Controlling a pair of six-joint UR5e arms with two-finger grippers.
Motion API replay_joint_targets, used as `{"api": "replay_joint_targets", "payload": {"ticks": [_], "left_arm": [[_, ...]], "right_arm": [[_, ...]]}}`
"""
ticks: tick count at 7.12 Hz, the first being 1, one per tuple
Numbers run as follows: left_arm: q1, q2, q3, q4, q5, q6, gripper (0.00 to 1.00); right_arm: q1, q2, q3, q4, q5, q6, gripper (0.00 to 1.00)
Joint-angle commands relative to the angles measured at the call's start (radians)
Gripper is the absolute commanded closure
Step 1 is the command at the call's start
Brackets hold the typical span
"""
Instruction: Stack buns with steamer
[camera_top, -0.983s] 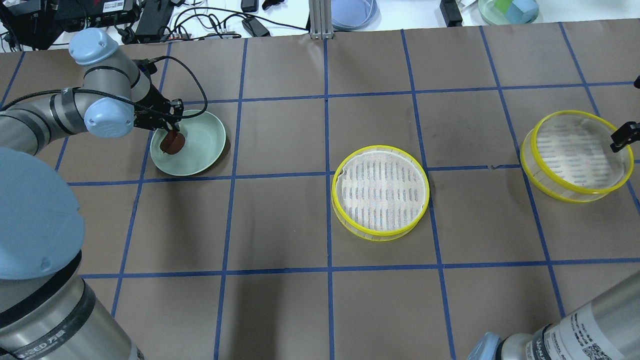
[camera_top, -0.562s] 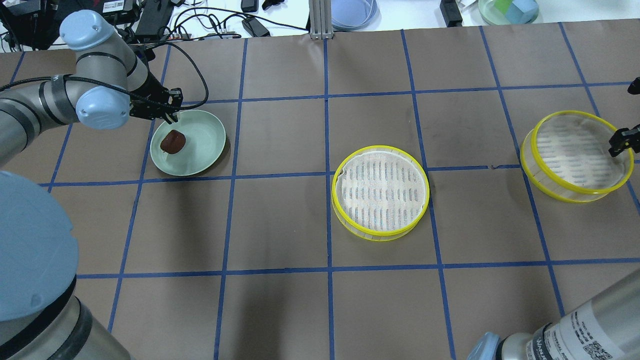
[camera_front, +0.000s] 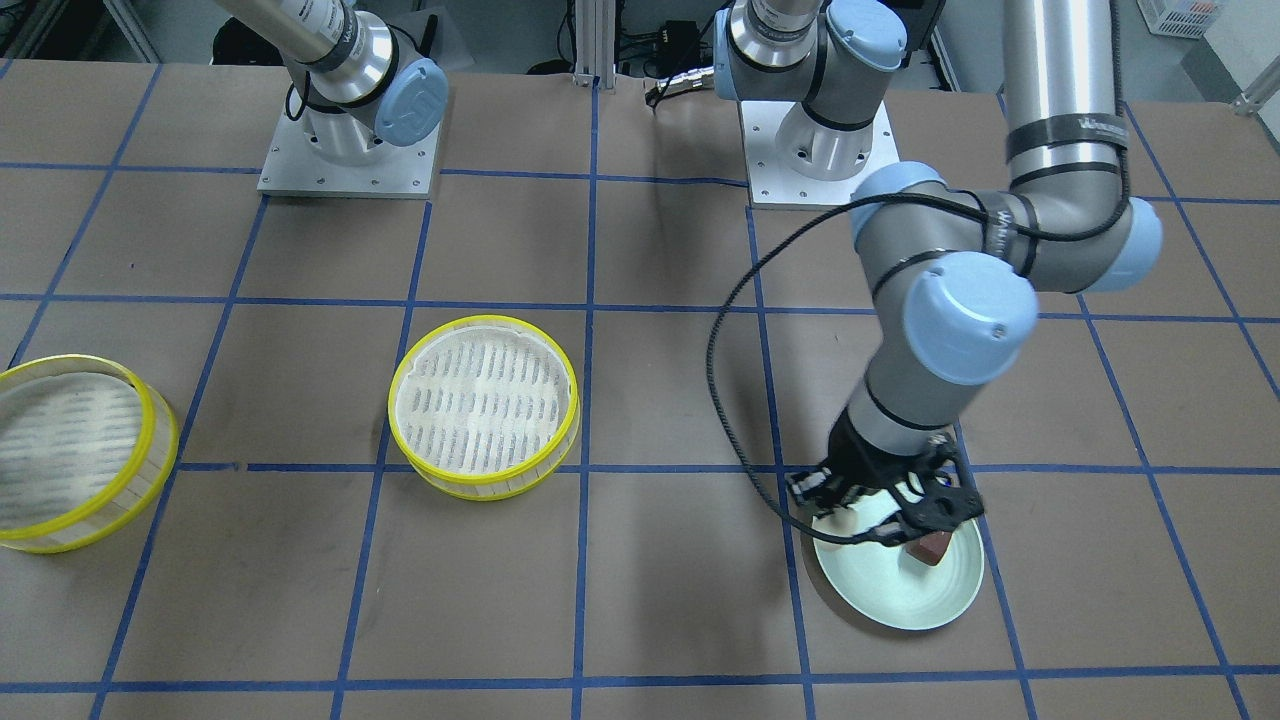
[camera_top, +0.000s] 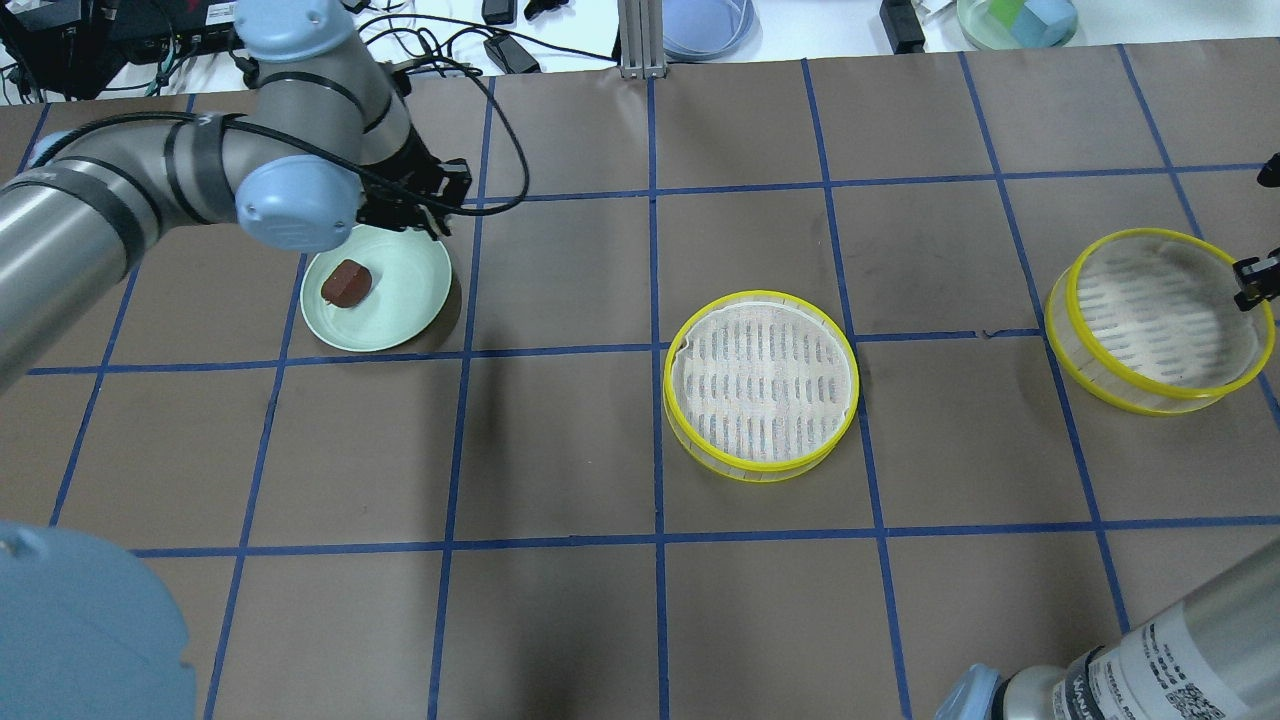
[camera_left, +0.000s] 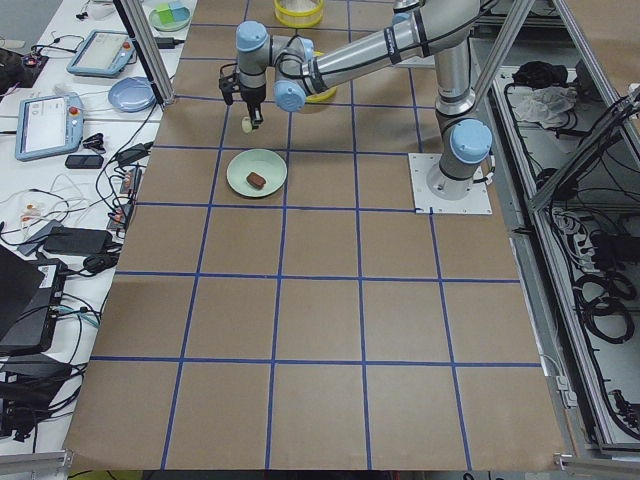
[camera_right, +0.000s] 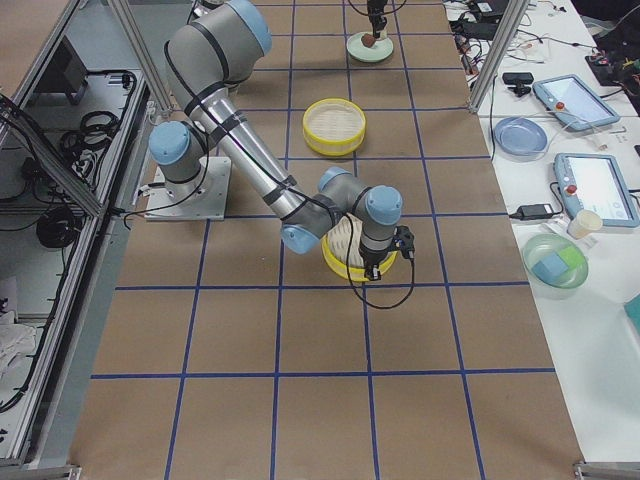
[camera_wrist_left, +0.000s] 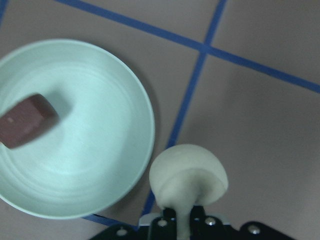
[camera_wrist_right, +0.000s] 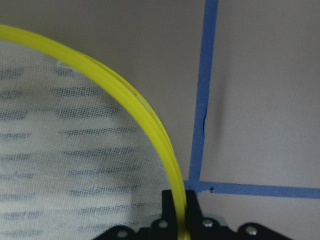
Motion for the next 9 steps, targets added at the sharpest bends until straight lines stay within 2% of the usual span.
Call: {"api": "replay_joint_targets", "payload": {"ticks": [1,4,5,6,8,9], "left_arm": [[-0.214,0.004,-0.011,-0.001,-0.007,-0.217,0.98],[-0.401,-0.019,-0.025,0.008,-0.008,-0.434,0.98],[-0.446,-0.013,-0.036,0.037,-0.010,-0.494,0.96],[-0.471,-0.024,-0.037,0.068,-0.013,-0.505,0.78],[-0.475,-0.034,-0.046,0.085,-0.065,-0.543,0.05],[-0.475,-0.031,-0.046,0.091,-0.067,-0.548,0.00]], "right_arm": [[0.000,-0.025,-0.001,0.006,-0.001,0.003,1.00],[0.017,-0.183,-0.003,0.262,0.002,0.160,1.00],[0.023,-0.184,-0.003,0.267,0.002,0.162,1.00],[0.023,-0.189,-0.003,0.270,0.001,0.155,1.00],[0.023,-0.191,-0.001,0.275,-0.013,0.120,1.00],[0.023,-0.192,-0.001,0.311,-0.018,0.119,1.00]]}}
